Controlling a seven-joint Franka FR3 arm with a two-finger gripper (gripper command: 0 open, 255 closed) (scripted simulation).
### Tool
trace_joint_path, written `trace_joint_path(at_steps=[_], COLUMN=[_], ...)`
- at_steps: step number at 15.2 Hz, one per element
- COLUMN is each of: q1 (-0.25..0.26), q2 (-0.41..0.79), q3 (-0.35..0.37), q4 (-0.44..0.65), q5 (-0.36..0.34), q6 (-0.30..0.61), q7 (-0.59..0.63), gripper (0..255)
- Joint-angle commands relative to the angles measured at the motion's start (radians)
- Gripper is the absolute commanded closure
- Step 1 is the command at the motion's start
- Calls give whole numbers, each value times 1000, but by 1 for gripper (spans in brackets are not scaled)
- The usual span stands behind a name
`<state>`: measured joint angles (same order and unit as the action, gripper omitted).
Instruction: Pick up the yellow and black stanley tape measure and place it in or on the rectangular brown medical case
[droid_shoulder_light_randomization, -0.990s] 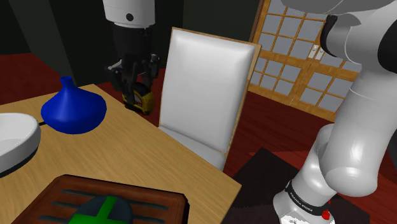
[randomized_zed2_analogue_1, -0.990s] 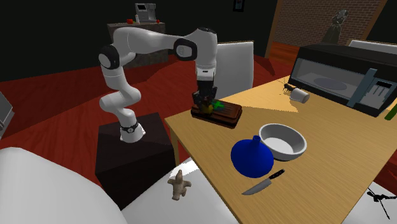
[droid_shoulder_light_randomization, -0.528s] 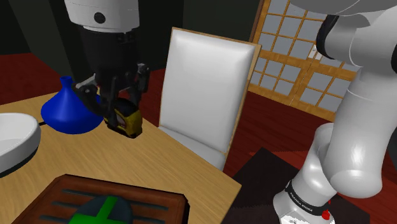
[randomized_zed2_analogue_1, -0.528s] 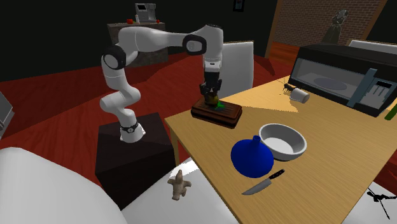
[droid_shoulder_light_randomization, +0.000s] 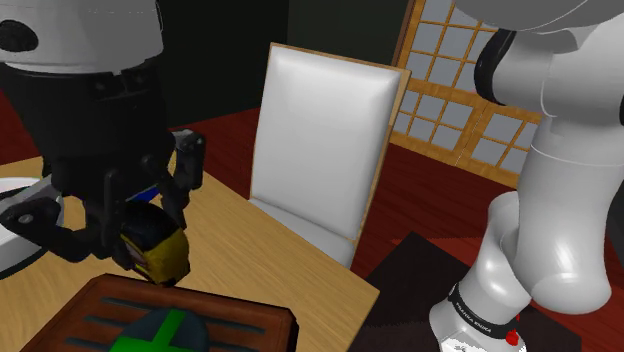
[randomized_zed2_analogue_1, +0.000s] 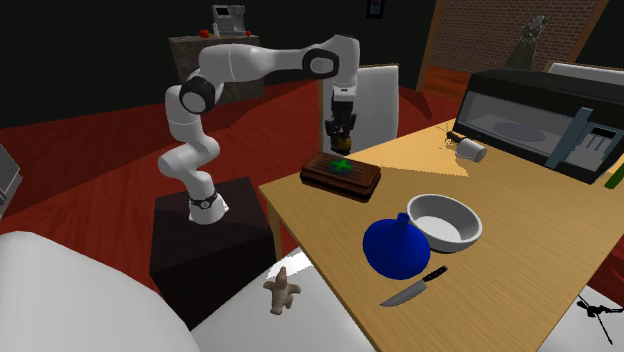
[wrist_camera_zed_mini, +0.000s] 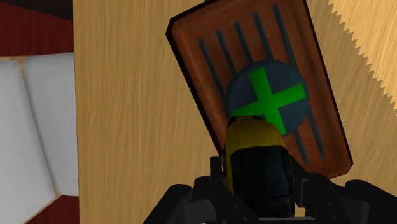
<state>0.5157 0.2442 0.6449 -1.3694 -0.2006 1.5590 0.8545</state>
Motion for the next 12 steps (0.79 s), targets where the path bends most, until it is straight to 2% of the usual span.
trace_joint_path(at_steps=[1, 2, 12], q1=[52, 90, 55], q2=[42, 75, 37], q3=[15, 24, 20], q4=[55, 97, -88], q5=[-28, -50, -27], q6=[-26, -44, 109], q7=[59, 96, 98], gripper=[255, 255, 255])
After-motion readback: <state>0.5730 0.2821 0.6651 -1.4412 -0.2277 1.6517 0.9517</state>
